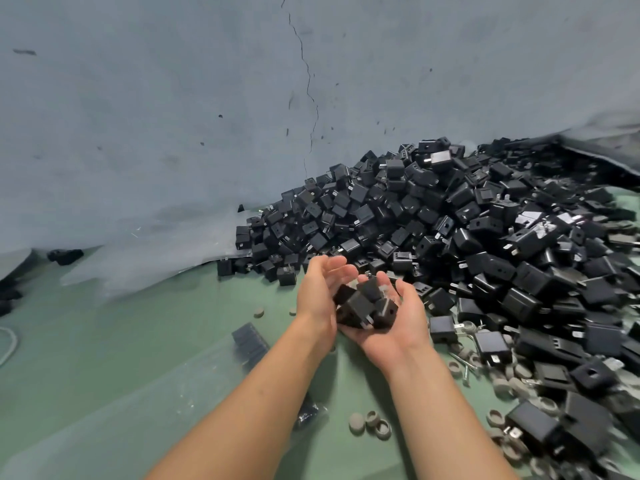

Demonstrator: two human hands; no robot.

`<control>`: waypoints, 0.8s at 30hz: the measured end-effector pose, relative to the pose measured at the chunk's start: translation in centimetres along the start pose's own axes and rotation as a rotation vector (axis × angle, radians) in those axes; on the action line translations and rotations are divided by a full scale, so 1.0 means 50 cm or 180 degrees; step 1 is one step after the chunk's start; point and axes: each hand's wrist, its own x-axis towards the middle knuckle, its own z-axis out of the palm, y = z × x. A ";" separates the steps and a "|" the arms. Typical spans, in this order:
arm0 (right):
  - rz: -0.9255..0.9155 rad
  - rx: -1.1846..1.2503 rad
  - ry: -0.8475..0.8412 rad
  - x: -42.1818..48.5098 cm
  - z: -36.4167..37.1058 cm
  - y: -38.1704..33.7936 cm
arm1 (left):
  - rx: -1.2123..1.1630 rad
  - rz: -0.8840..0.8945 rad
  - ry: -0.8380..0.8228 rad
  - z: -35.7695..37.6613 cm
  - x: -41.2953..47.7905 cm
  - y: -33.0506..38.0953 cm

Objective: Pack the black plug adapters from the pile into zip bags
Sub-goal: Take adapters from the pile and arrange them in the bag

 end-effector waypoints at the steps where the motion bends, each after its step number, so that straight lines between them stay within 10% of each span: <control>1: -0.0014 0.0151 0.0073 -0.007 0.001 0.003 | -0.0331 -0.0012 0.0050 0.000 -0.008 0.009; 13: 0.0160 0.1377 0.0017 -0.152 0.045 0.105 | -0.1590 0.0423 0.1477 -0.002 -0.159 0.114; 24: 0.0845 0.1061 -0.0343 -0.270 0.078 0.164 | 0.1802 0.1236 0.0019 -0.235 -0.343 0.187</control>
